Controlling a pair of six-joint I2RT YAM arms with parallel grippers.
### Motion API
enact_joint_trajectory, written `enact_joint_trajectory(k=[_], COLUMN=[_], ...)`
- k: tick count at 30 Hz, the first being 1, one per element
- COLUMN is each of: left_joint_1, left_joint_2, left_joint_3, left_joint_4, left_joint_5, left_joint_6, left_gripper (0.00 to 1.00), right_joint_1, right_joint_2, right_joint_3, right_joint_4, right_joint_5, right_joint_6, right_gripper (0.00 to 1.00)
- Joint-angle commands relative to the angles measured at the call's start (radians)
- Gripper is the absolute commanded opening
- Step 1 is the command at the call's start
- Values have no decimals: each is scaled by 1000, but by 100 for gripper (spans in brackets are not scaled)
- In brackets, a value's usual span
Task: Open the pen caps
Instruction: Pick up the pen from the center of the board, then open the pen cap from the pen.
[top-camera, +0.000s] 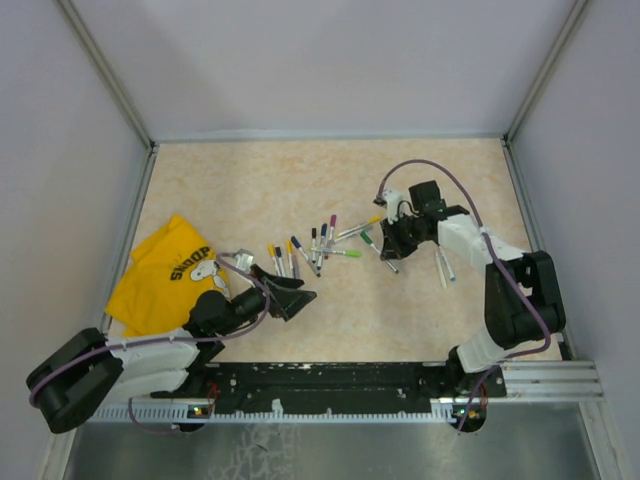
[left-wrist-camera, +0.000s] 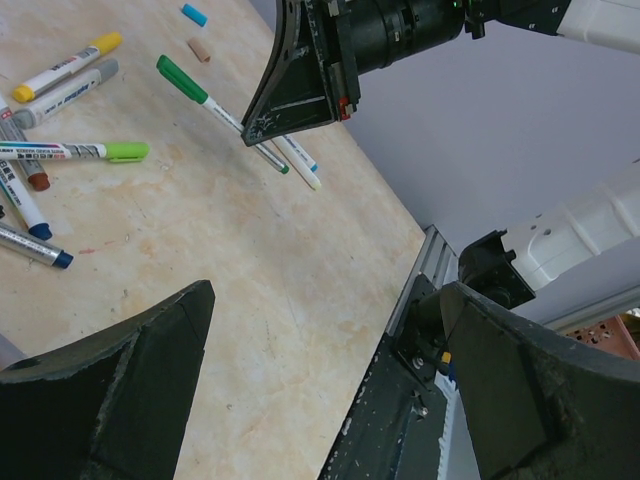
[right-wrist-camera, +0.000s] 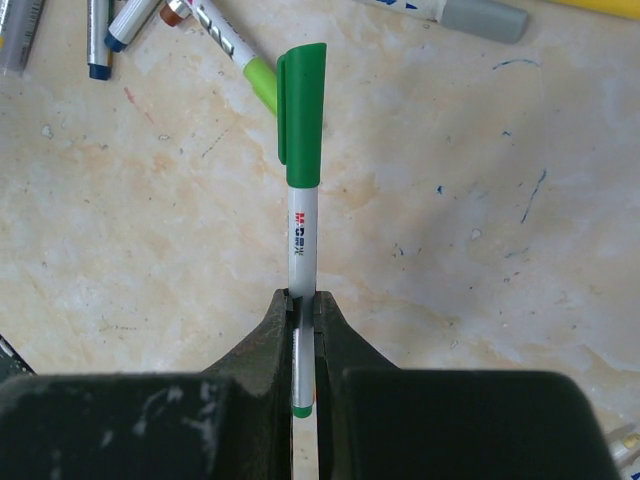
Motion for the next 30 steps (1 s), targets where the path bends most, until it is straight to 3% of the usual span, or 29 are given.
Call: enact_joint_trajectory(k=[1, 30], left_joint_1=[7, 14], left_joint_2=[22, 58], left_joint_3=[12, 16], left_joint_4=[76, 122], left_joint_5=[22, 29], left_joint_6=[-23, -64], left_gripper=[99, 99], right_joint_1=[13, 36], right_joint_2=[-32, -41], right_joint_3=[9, 10], right_joint_4=[3, -10], right_joint_5=[-38, -111], right_joint_6=[-21, -41], right_gripper=[0, 0])
